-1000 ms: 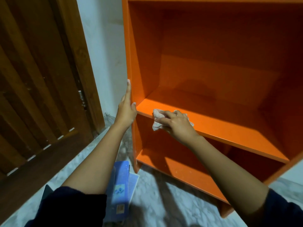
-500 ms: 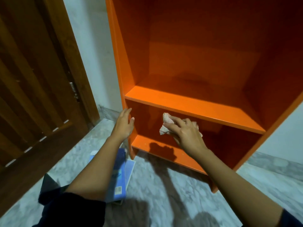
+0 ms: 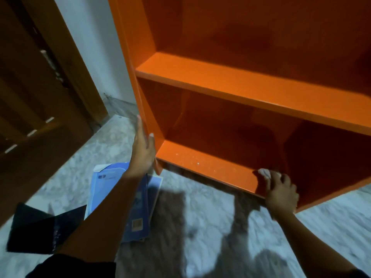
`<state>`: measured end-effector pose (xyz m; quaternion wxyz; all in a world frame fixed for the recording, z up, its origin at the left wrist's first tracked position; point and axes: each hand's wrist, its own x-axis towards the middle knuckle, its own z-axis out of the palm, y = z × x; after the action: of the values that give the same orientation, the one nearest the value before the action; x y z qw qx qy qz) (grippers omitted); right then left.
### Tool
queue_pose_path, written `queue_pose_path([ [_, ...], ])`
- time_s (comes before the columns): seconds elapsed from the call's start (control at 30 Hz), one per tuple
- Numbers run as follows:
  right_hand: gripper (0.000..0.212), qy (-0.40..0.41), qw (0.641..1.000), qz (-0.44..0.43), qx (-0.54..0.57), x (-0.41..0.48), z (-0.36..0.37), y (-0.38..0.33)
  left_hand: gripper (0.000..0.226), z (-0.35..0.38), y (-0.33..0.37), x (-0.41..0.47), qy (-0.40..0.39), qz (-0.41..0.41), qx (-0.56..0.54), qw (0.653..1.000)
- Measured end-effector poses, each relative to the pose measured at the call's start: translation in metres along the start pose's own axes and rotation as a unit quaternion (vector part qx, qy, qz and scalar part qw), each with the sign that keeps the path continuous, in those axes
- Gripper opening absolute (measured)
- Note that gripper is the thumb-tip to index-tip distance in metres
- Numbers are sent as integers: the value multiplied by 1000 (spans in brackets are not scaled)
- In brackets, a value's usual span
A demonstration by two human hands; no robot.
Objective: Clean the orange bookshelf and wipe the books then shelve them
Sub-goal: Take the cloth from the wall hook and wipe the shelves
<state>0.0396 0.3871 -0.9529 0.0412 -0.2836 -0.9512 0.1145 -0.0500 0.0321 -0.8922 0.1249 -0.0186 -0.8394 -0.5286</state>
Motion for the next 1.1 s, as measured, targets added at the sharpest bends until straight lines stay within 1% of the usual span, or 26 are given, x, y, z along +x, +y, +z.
queue_pose_path([
  [0.1, 45, -12, 999, 30, 5, 5, 22, -4, 57, 7, 5, 10, 51, -8, -52, 997],
  [0.2, 45, -3, 998, 64, 15, 12, 37, -19, 56, 10, 3, 22, 126, 25, -54, 990],
  [0.27, 47, -18, 997, 71, 12, 19, 40, -29, 53, 12, -1, 26, 142, 53, -36, 988],
  [0.37, 49, -38, 997, 63, -1, 26, 43, -42, 52, 14, -5, 27, 139, 78, -22, 987],
  [0.53, 48, -63, 998, 19, -11, 23, 53, -73, 52, 16, -6, 26, 135, 89, 26, 986],
  [0.7, 46, -93, 995, -44, -15, 18, 58, -113, 48, 19, -8, 30, 156, 67, 67, 983],
  [0.83, 44, -113, 990, -87, -14, 19, 64, -142, 48, 19, -9, 31, 168, 69, 81, 980],
  [1.1, 46, -133, 974, -183, -14, 22, 69, -187, 50, 17, -12, 31, 158, 94, 100, 978],
])
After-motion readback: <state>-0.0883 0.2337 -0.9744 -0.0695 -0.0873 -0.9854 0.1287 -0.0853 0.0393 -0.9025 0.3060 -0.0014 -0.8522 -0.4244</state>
